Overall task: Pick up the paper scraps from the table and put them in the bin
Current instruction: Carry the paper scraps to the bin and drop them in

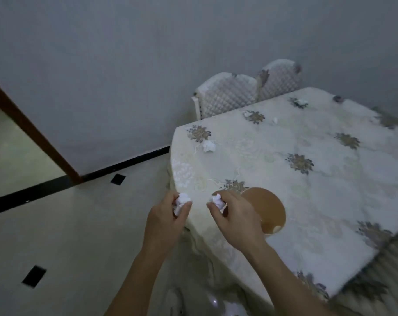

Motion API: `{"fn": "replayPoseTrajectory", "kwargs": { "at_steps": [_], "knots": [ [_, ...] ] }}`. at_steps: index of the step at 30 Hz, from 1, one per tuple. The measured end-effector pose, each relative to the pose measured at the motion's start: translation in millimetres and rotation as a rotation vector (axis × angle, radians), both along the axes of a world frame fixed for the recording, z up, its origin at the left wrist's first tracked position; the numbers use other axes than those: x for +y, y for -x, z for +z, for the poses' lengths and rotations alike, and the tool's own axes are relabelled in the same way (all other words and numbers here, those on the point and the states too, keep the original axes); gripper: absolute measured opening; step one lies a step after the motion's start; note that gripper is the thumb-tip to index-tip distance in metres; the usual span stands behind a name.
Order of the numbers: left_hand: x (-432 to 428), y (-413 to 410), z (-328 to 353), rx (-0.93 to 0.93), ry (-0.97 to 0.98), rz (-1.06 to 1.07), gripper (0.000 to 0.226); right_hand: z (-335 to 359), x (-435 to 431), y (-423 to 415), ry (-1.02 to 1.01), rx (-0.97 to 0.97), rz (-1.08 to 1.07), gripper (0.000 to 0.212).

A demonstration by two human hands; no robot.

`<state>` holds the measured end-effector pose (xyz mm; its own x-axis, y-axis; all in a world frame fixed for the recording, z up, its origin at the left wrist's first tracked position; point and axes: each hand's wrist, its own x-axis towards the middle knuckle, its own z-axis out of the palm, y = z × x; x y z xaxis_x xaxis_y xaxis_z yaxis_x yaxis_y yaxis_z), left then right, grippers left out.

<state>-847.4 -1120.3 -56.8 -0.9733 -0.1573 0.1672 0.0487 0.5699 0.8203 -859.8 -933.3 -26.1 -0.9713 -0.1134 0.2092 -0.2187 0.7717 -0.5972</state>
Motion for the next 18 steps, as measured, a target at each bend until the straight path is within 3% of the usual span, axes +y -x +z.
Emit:
{"fn": "replayPoseTrajectory", "kwargs": {
  "at_steps": [6, 8, 12, 18],
  "knots": [
    [42.3, 38.9, 16.3, 0.057, 0.155, -0.311, 0.017, 4.7, 71.9, -15.1, -0.064, 0.066, -0.291, 0.003],
    [57.8, 48.9, 23.0, 0.091, 0.248, -0.386, 0.019, 5.7, 90.1, -23.9, -0.145, 0.035, -0.365, 0.011],
    [86.2, 60.3, 33.0, 0.200, 0.449, -0.503, 0.023, 11.8, 102.9, -32.3, -0.294, -0.013, -0.393, 0.015],
    [120.0, 65.9, 29.1, 0.275, 0.597, -0.584, 0.026, 11.6, 108.1, -26.8, -0.354, -0.056, -0.421, 0.020]
  ]
}}
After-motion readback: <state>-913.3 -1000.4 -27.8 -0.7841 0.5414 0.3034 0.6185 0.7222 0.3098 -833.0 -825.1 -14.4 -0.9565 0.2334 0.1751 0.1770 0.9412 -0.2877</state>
